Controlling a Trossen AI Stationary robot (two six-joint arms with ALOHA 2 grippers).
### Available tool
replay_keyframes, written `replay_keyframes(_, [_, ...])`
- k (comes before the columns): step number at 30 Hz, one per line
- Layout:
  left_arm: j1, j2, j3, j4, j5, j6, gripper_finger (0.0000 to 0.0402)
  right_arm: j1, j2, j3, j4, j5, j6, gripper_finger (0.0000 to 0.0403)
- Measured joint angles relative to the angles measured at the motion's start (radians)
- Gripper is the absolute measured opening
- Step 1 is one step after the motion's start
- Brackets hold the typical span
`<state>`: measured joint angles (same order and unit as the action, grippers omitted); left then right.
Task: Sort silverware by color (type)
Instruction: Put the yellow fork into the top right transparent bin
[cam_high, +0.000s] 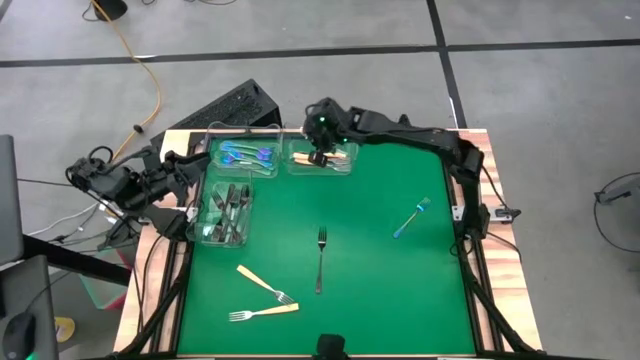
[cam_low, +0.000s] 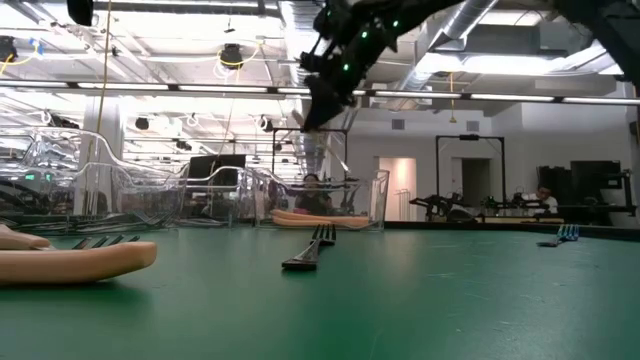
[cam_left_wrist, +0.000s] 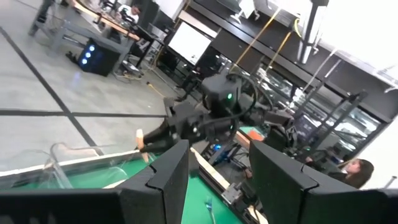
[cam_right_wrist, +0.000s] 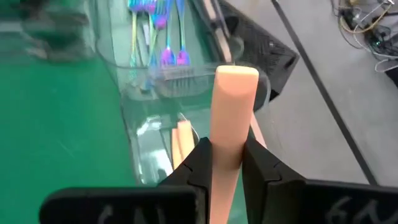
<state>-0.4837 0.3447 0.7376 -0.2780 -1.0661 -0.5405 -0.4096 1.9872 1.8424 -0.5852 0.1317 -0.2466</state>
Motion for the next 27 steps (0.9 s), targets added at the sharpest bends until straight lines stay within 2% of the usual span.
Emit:
replay_keyframes(6, [0.0, 0.0, 0.0, -0.004, -0.022, -0.004, 0.0153, -0.028, 0.072, 0.002, 0.007, -0.024, -0.037, 0.0069])
replay_keyframes(14, [0.0, 0.0, 0.0, -0.017, -0.022, -0.004, 0.0153, -0.059, 0.131, 0.002, 0.0, -0.085, 0.018, 0.0089])
replay_keyframes(18, [0.0, 0.0, 0.0, -0.027, -0.033, -0.031, 0.0153, -0.059, 0.129, 0.002, 0.005, -0.087, 0.011, 0.0122])
replay_keyframes(27, [0.0, 0.0, 0.0, -0.027, -0.046, -0.031, 0.0153, -0.064, 0.127, 0.007, -0.006, -0.11, 0.044, 0.0228])
